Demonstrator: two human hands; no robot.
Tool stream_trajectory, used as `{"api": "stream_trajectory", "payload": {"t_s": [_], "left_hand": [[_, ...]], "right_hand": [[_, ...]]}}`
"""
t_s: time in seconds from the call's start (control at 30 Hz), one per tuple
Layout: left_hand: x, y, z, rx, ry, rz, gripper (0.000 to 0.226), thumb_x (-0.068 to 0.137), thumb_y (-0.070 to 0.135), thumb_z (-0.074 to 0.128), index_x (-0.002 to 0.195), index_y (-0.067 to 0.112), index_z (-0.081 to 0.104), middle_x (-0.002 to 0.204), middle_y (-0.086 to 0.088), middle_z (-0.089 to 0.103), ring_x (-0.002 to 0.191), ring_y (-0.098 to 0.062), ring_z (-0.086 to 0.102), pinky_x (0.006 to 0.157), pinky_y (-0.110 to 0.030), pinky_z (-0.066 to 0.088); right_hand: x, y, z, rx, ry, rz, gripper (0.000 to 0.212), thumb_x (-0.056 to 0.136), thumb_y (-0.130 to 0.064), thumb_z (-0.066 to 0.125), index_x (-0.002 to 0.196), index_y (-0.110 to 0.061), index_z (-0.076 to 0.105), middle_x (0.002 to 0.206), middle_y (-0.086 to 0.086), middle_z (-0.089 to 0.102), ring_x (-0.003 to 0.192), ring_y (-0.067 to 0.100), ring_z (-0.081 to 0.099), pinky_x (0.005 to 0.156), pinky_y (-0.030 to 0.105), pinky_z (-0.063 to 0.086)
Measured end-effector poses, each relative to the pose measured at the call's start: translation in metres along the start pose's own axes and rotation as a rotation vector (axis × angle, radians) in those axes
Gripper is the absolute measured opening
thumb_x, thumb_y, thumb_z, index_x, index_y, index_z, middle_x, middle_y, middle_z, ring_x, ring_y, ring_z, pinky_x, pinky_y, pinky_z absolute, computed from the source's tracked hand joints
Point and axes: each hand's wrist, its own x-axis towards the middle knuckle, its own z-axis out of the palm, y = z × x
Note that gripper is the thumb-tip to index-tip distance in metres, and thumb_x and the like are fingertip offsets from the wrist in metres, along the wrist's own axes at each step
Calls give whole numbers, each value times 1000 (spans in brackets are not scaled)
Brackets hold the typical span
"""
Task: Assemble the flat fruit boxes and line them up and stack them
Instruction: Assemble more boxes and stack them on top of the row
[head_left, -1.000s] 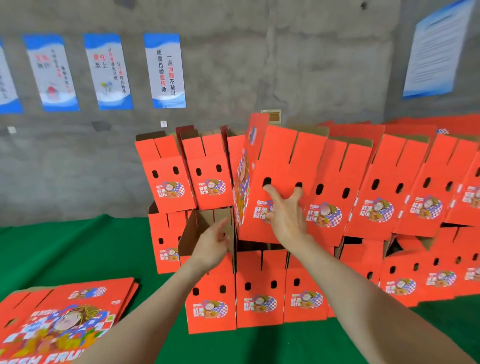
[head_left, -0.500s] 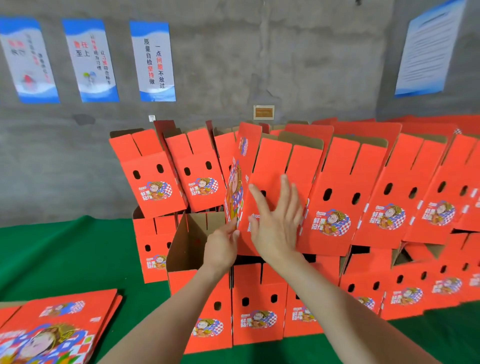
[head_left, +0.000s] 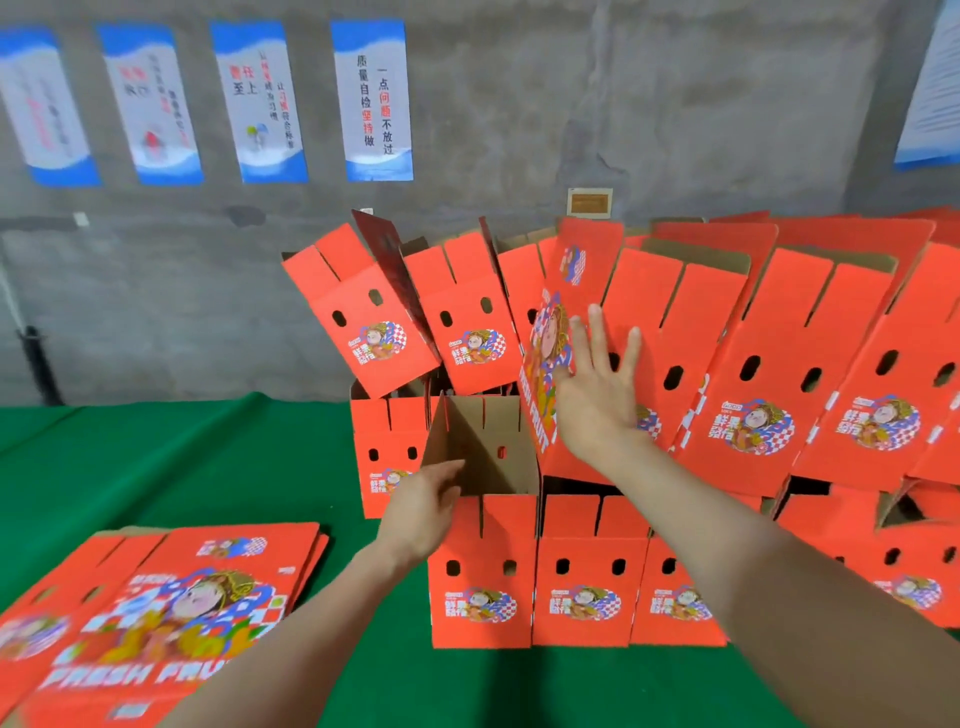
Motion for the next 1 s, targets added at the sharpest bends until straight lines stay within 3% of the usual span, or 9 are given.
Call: {"api": "stream_trajectory", "payload": {"t_s": [0.13,0.27,0.5,0.6,0.67,0.73,0.8,0.9,1.0], "left_hand": [[-17,-31,-27,28,132,-36,29,93,7,54,119,9,66,121,-7,66,115,-21,60,94,-19,38],[-37,-66,-64,-29,212,-76,21,94,8,55,108,6,71,110,-7,71,99,-11,63,81,-2,36],[-109,-205,-148,38,391,-450,17,95,11,56,92,4,71,89,-16,72,86,-29,67,64,-25,34],[-145,-267,-174,162,389,-599,25,94,10,54,73,5,65,76,-23,67,79,-38,64,60,-33,31],[-163,-303,-178,226,353,-674,38,94,11,53,57,14,47,71,-27,63,76,-43,62,58,-36,29],[-174,-330,-177,256,297,-732,28,93,12,54,65,13,56,85,-27,67,85,-44,63,62,-37,35],[-179,-351,-172,279,235,-752,17,93,17,56,100,7,68,110,-22,66,103,-38,62,78,-37,44],[-174,-380,-160,432,-7,-713,51,97,35,48,142,16,39,154,-12,28,140,-26,31,109,-42,30],[-160,-393,-139,524,-248,-665,66,99,49,30,153,22,1,160,2,-14,147,-20,-10,117,-49,4]], "right_hand": [[2,-20,-19,71,32,24,55,80,-15,60,133,-14,48,157,24,-3,141,43,-20,106,67,-13],[-2,-60,-29,448,259,-20,41,86,-20,60,126,-10,57,152,23,27,146,39,5,114,54,-8],[-26,-181,-35,883,300,-258,17,81,0,65,97,4,68,113,24,62,117,43,52,110,50,29],[-37,-238,-26,884,205,-363,15,86,-2,61,98,4,68,113,21,63,117,38,53,111,45,30],[-42,-274,-18,869,105,-422,20,91,-8,57,105,2,67,118,18,61,120,32,50,112,36,23],[-47,-305,-6,867,23,-450,25,95,-16,51,113,-3,64,123,12,58,123,26,45,111,29,19],[-53,-331,11,841,-51,-456,29,99,-23,44,119,-10,60,126,4,55,123,20,43,109,24,16],[-60,-355,35,815,-186,-425,30,101,-28,40,122,-15,56,127,0,54,122,17,41,109,24,20],[-64,-368,54,795,-313,-357,30,101,-28,41,122,-14,56,127,1,55,122,18,43,107,27,28]]}}
